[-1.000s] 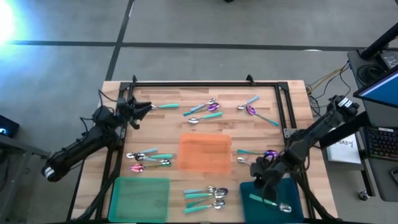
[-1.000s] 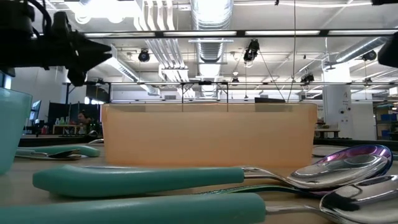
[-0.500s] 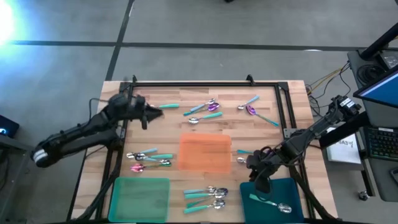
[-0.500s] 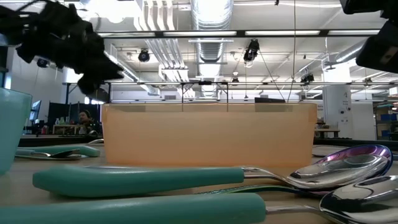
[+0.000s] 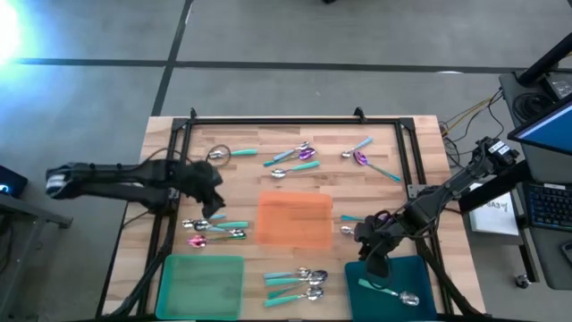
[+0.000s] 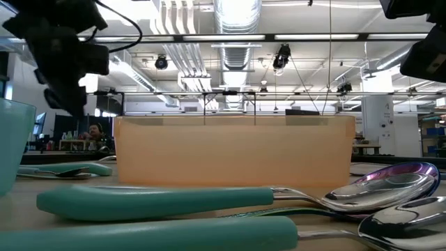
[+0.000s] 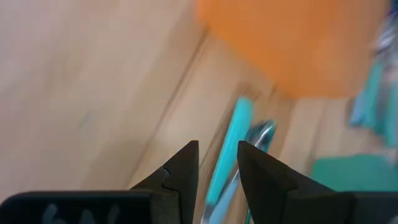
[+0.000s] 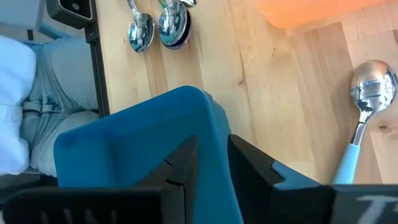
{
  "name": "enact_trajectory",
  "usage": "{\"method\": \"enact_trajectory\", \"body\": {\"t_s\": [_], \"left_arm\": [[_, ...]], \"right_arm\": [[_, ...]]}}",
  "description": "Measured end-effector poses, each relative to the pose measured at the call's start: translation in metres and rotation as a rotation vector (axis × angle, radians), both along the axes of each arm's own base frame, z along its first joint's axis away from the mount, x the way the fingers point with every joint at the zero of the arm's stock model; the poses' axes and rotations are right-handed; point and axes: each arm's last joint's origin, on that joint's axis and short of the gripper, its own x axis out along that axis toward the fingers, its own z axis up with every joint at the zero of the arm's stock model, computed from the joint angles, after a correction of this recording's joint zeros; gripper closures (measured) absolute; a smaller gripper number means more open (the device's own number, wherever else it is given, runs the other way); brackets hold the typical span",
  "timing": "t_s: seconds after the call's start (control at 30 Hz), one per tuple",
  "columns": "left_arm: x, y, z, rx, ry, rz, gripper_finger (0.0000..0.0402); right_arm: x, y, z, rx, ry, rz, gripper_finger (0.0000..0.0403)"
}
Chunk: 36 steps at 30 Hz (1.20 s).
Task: Sort silverware by color (type)
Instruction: Put the blue spoon into the orange bin
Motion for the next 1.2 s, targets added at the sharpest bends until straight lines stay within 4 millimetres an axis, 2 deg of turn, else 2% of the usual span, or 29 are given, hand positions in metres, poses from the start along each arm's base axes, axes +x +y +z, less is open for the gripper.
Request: {"method": "enact_trajectory", "body": {"t_s": [0.17, 0.33, 0.97, 1.1, 1.2], "left_arm": [[0.002, -0.024, -0.01, 0.027, 0.106, -0.033, 0.0306], [0.007, -0.035, -0.021, 0.066, 0.184, 0.001, 0.0306], [0.025, -0.039, -0.072, 0.148, 0.555, -0.022, 0.0306], [0.028, -0.04, -0.074, 0.168, 0.572, -0.037, 0.0312], [0.031, -0.04, -0.07, 0.179, 0.557, -0.067, 0.0343]], "right_arm": [[0.0, 0.0, 0.0, -0.001, 0.0, 0.0, 0.0323], [0.0, 0.0, 0.0, -0.001, 0.0, 0.0, 0.0323], [0.0, 0.0, 0.0, -0.002, -0.001, -0.001, 0.0323], [0.0, 0.0, 0.0, -0.005, -0.004, -0.004, 0.0323], [0.0, 0.0, 0.0, -0.006, -0.004, -0.004, 0.0323]]}}
